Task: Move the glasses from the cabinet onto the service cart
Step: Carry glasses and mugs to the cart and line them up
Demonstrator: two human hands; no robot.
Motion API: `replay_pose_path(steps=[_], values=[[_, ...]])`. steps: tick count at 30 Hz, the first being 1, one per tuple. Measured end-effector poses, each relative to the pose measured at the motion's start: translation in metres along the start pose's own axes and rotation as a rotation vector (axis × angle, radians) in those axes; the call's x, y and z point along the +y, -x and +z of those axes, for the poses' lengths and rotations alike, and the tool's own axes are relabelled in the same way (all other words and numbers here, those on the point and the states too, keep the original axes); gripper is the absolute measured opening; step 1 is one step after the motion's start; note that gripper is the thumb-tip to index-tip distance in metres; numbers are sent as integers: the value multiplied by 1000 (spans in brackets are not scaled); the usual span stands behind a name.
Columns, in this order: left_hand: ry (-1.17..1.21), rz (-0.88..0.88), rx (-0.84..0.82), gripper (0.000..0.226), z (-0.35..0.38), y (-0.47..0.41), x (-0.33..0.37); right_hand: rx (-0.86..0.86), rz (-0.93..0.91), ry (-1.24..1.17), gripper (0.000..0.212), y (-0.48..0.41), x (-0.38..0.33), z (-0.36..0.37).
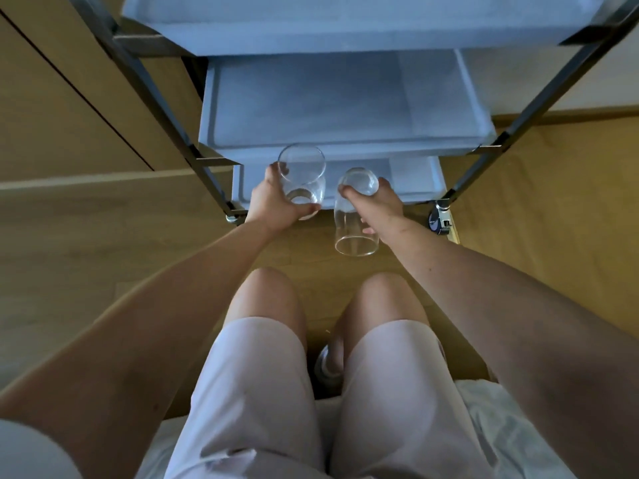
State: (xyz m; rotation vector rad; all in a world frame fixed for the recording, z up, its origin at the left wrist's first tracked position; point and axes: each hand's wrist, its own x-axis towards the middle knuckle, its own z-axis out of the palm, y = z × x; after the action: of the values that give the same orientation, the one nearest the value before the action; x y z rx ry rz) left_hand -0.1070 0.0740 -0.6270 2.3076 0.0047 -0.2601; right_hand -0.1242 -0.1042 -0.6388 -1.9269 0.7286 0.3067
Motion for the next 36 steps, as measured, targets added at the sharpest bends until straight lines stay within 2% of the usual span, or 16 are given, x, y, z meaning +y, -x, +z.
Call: replay_pose_path(steps=[5,11,16,19,22,28,32,36], values=[[40,-6,28,76,-15,-2,15,0,-49,-85,73,6,-22,-8],[24,-75,58,75,-24,-35,6,-3,-65,-54,88,-20,-32,-1],[-18,-66,68,77,-32,-71,-6,-26,-149,36,71,-55,-42,5],[43,-86,145,79,-35,-93,-14,-39,-156,33,92,-77,-55,10],[55,-124,178,80,-36,-111,-24,5,-217,72,97,-96,-65,15],[19,-95,191,83,-34,-151,-41,47,-238,59,86,-134,-80,27],[54,-102,251,81,-33,-179,-43,-17,-187,-82,62,-146,-94,40],[66,-136,269,81,-29,-197,-51,-18,-213,-69,57,-151,-97,53]])
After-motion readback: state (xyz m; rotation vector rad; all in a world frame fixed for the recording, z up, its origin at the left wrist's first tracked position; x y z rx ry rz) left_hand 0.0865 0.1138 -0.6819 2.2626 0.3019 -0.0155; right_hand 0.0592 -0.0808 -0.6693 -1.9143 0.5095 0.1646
